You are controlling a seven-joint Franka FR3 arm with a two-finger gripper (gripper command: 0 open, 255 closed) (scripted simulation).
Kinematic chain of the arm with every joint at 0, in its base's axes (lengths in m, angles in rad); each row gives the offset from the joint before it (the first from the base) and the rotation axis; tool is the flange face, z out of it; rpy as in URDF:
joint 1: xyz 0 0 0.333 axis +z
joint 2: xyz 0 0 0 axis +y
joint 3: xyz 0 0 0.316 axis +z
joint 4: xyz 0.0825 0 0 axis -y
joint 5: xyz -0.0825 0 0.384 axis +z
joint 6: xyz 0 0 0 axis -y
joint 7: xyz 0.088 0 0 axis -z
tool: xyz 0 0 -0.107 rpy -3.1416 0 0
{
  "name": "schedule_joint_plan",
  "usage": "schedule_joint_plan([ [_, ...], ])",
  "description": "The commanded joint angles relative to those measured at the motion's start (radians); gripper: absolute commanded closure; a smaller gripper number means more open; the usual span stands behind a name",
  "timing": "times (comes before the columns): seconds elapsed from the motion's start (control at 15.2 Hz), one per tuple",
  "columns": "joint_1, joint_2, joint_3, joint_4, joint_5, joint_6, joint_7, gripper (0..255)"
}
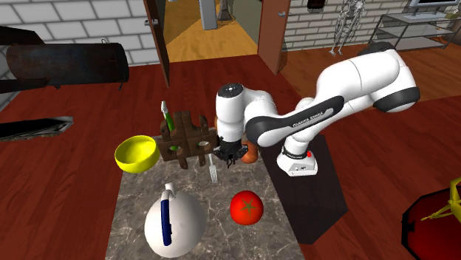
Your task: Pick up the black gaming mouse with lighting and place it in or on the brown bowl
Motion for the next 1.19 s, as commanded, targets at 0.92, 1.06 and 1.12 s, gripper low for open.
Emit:
schedule_joint_plan([
  [0.92, -0.01, -0.028, -0.1, 0.18, -0.069, -0.214, 0.013, 255],
  [1.06, -0.012, -0.026, -0.11, 0.205, -0.077, -0.239, 0.015, 255],
  [1.12, -0.014, -0.026, -0.114, 0.218, -0.081, -0.251, 0.016, 255],
])
